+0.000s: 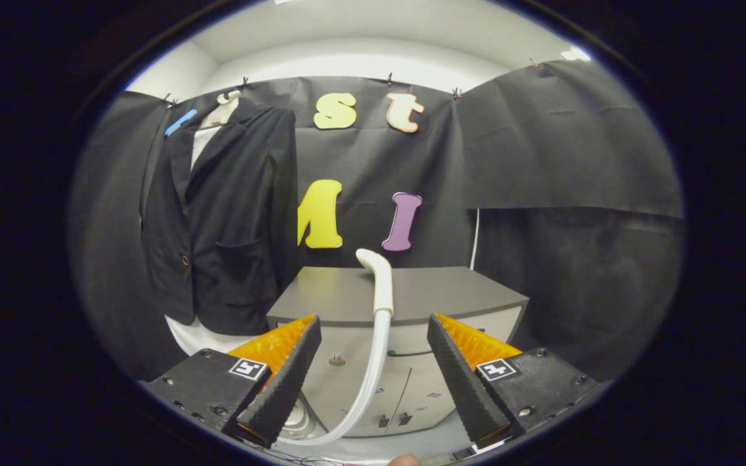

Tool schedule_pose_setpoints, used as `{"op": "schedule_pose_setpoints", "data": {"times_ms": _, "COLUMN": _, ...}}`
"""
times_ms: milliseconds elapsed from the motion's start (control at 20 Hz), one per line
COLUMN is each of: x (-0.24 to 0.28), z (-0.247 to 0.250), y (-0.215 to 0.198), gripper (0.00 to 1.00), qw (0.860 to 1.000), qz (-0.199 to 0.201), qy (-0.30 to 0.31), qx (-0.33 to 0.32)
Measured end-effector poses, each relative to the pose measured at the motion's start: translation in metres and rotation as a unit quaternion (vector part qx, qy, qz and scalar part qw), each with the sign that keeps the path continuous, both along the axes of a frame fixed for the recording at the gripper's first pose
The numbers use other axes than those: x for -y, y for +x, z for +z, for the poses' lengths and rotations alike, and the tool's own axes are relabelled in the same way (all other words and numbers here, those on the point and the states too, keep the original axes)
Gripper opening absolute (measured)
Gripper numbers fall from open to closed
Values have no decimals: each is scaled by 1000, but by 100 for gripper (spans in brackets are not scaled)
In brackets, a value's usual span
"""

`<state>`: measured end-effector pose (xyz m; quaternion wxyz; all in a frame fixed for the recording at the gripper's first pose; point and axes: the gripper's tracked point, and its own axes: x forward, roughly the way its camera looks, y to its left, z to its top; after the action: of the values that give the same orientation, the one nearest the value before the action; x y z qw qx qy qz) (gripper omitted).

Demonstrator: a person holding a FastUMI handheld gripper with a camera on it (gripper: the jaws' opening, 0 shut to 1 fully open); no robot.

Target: Iron the clothes twice with a garment steamer, once on the left side and once on the right side.

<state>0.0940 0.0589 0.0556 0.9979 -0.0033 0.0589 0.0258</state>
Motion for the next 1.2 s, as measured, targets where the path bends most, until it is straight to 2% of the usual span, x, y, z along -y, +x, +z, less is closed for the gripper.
{"op": "schedule_pose_setpoints", "data": {"times_ms": 150, "x": -7, "z": 5, "y": 53, "gripper": 100, "qw": 1000, "qz": 15, "qy": -9, "qx": -22}}
{"op": "schedule_pose_setpoints", "data": {"times_ms": 300, "x": 4, "z": -2, "y": 104, "gripper": 100, "qw": 998, "qz": 12, "qy": -27, "qx": -56}}
{"op": "schedule_pose_setpoints", "data": {"times_ms": 450, "x": 12, "z": -7, "y": 153, "gripper": 100, "qw": 995, "qz": 21, "qy": -13, "qx": -94}}
{"op": "schedule_pose_setpoints", "data": {"times_ms": 700, "x": 6, "z": -30, "y": 209, "gripper": 100, "qw": 985, "qz": 56, "qy": 17, "qx": -164}}
{"op": "schedule_pose_setpoints", "data": {"times_ms": 800, "x": 6, "z": -41, "y": 222, "gripper": 97, "qw": 980, "qz": 58, "qy": 19, "qx": -188}}
{"op": "schedule_pose_setpoints", "data": {"times_ms": 1000, "x": 4, "z": -59, "y": 246, "gripper": 87, "qw": 975, "qz": 62, "qy": 15, "qx": -213}}
{"op": "schedule_pose_setpoints", "data": {"times_ms": 1150, "x": 7, "z": -69, "y": 250, "gripper": 73, "qw": 971, "qz": 43, "qy": 8, "qx": -237}}
{"op": "schedule_pose_setpoints", "data": {"times_ms": 1200, "x": 7, "z": -68, "y": 255, "gripper": 68, "qw": 973, "qz": 35, "qy": 9, "qx": -227}}
